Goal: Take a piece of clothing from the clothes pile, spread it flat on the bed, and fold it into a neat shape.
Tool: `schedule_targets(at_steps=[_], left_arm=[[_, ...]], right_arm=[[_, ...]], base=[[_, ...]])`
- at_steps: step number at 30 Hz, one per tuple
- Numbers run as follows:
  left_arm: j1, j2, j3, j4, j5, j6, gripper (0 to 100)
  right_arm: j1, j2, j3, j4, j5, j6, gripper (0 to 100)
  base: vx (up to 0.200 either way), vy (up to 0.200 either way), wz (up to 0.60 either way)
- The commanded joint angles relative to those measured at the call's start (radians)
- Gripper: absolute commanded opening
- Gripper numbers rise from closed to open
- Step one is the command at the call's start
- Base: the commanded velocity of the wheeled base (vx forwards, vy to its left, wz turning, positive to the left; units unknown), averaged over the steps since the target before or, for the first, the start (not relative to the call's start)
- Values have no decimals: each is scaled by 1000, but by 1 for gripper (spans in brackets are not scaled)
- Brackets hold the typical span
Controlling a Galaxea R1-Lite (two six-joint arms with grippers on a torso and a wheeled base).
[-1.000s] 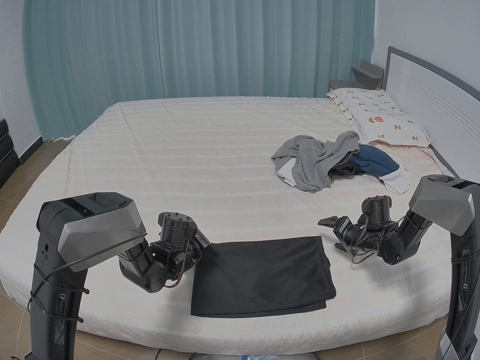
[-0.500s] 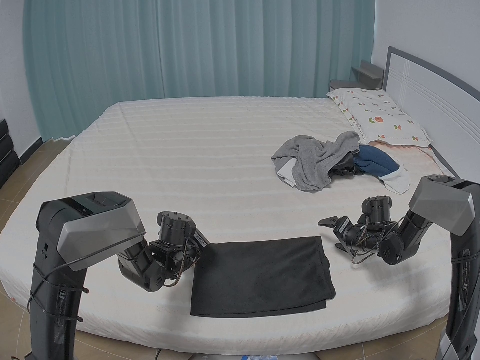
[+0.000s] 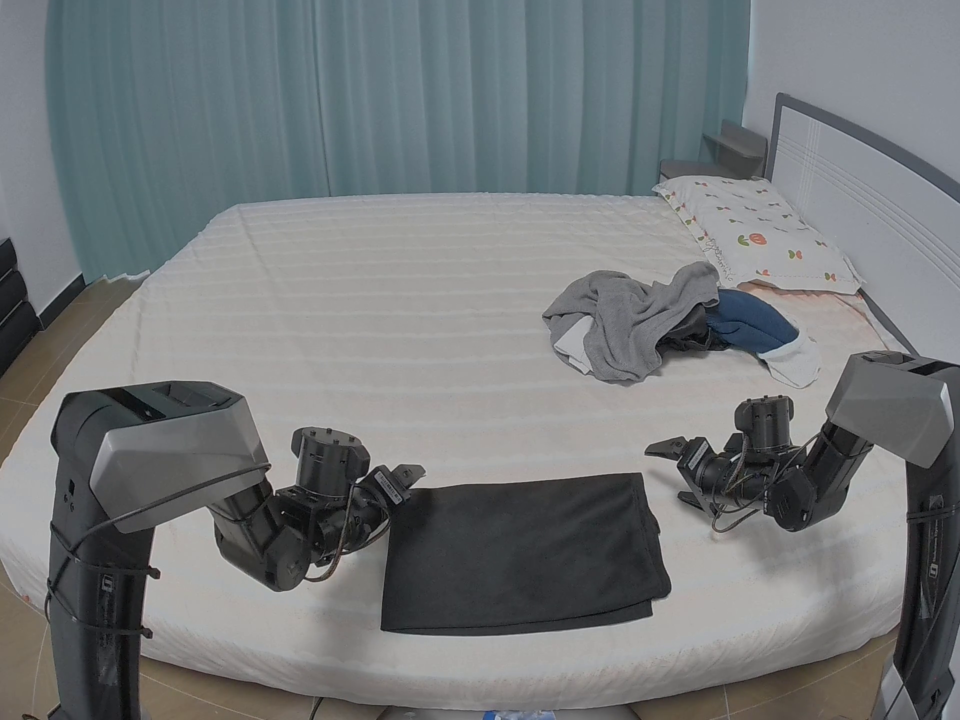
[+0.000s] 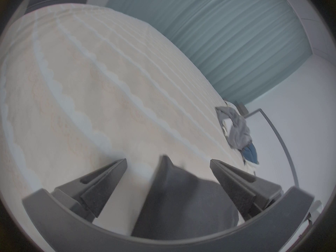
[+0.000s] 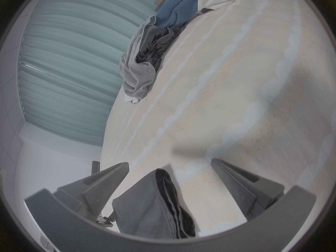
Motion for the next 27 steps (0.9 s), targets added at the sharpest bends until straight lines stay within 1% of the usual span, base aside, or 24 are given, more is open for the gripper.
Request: schedule_targets(at_steps=[1,5,7,10,14,23,24,27], left_arm=[[2,-46,130,-95,-79,101,100],[-9,-28,173,-123,-99,199,100],[-14,-22,185,-132,-113,227,100],[-21,-8,196,-152,-133,250,100],[-37,15,199,-212,-133,271,100],[-51,23,205,-219,-133,273,100],[-51,23,205,-219,-133,271,0],[-46,21,205,-222,-122,267,0]], right_arm=[[-7,-4,42,-65,22,-1,100],[-1,9,73,-138,22,-4,100],[0,9,76,-146,22,-4,100],[2,11,76,-146,22,-5,100],[3,11,77,-148,22,-5,100],[5,11,77,-148,22,-5,100],[5,11,77,-148,22,-5,100],[5,11,77,-148,22,-5,100]], base=[[0,0,0],[0,0,0],[0,0,0],[0,0,0],[0,0,0],[0,0,0],[0,0,0],[0,0,0]])
